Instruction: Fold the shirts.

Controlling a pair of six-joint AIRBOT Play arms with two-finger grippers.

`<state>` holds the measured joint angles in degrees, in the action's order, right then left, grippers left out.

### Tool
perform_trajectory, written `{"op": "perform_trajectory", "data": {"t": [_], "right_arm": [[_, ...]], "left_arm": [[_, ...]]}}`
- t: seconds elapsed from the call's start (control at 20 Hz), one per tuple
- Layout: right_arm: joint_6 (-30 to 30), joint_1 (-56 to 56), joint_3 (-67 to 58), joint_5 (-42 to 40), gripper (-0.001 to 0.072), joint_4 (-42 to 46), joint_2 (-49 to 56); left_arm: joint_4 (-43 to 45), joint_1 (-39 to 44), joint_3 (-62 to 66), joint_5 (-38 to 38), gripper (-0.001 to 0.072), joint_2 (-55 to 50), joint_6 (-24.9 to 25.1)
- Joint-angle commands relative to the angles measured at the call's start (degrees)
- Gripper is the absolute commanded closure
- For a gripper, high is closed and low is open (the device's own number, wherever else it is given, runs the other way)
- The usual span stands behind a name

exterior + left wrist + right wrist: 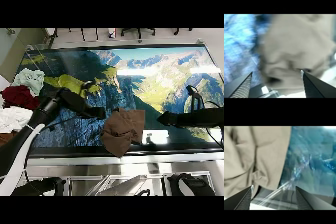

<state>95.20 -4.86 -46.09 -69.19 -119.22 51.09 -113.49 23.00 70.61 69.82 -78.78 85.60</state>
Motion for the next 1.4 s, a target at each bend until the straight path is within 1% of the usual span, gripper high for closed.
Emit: {"op": "perform_trajectory", "data": {"t": [0.0, 0.05, 0.1, 0.15, 0.2, 0.3, 0.35, 0.45, 0.5, 0.55, 0.6, 0.65, 0.75, 0.8, 0.85, 0.9, 0.95, 1.05, 1.15, 1.25, 1.35], "right_arm": [[2.7, 0.0, 0.2, 5.4, 0.0109, -4.5, 9.7], [4.9, 0.0, 0.2, 7.5, 0.0109, -8.4, 13.2], [7.6, 0.0, 0.2, 9.8, 0.011, -12.8, 16.7], [10.1, 0.1, 0.2, 11.8, 0.011, -16.7, 20.4], [11.5, 0.1, 0.0, 13.0, 0.0111, -18.6, 23.6], [11.6, 0.1, -1.7, 13.1, 0.011, -18.9, 29.9], [12.4, 0.3, -2.7, 13.1, 0.011, -19.3, 32.4], [12.9, 1.2, -4.4, 13.7, 0.0114, -19.5, 36.2], [12.8, 1.9, -5.3, 14.4, 0.0151, -19.5, 37.8], [12.9, 2.5, -6.4, 14.9, 0.0211, -19.7, 39.2], [12.9, 3.2, -7.6, 15.3, 0.0227, -19.8, 40.7], [12.8, 3.9, -8.8, 15.6, 0.0227, -19.9, 41.9], [12.8, 4.8, -11.3, 15.7, 0.0228, -20.0, 44.2], [12.8, 5.2, -12.6, 15.6, 0.0295, -20.1, 45.4], [12.8, 5.5, -13.4, 15.2, 0.0497, -20.2, 46.2], [12.9, 5.8, -13.9, 15.0, 0.0654, -20.2, 46.5], [12.9, 6.0, -14.2, 15.0, 0.0692, -20.4, 46.4], [13.1, 6.0, -15.5, 13.5, 0.0693, -20.5, 45.2], [13.1, 5.7, -17.8, 12.0, 0.0693, -20.5, 41.9], [13.0, 4.8, -21.6, 10.0, 0.0693, -20.5, 36.0], [12.8, 2.8, -27.8, 7.3, 0.0693, -20.6, 28.0]], "left_arm": [[-11.4, -7.0, -7.7, -8.1, 0.0028, -0.4, 6.7], [-15.8, -7.1, -10.0, -12.5, 0.0028, -1.2, 9.5], [-18.2, -6.4, -11.1, -15.4, 0.0028, -2.9, 11.6], [-18.6, -5.1, -11.1, -16.7, 0.0028, -5.3, 12.5], [-18.6, -3.5, -10.6, -17.3, 0.0028, -7.6, 12.5], [-18.6, -0.5, -7.1, -17.4, 0.0029, -12.6, 13.6], [-18.5, 0.8, -4.9, -17.4, 0.0049, -14.7, 13.9], [-18.3, 2.8, -0.7, -16.6, 0.0056, -17.9, 14.6], [-18.0, 3.6, 1.2, -15.8, 0.0058, -19.0, 14.8], [-18.0, 4.0, 2.8, -15.0, 0.018, -19.9, 15.1], [-18.0, 4.0, 4.0, -14.3, 0.0448, -20.5, 15.4], [-18.0, 4.0, 4.3, -14.2, 0.0594, -20.5, 16.3], [-17.7, 3.7, 4.2, -14.3, 0.059, -20.5, 16.4], [-16.8, 3.3, 4.2, -14.1, 0.0608, -20.5, 16.4], [-16.5, 3.1, 4.2, -13.6, 0.0688, -20.5, 16.5], [-16.5, 2.7, 4.2, -13.1, 0.0688, -20.4, 16.5], [-16.5, 2.1, 4.2, -12.7, 0.0689, -20.0, 16.5], [-16.6, 1.2, 4.3, -13.4, 0.0689, -17.9, 16.5], [-16.7, -0.4, 4.3, -13.6, 0.0689, -13.8, 16.5], [-16.6, -2.7, 5.6, -12.2, 0.069, -8.2, 16.4], [-16.7, -5.4, 9.7, -10.2, 0.0689, -1.2, 16.3]]}}
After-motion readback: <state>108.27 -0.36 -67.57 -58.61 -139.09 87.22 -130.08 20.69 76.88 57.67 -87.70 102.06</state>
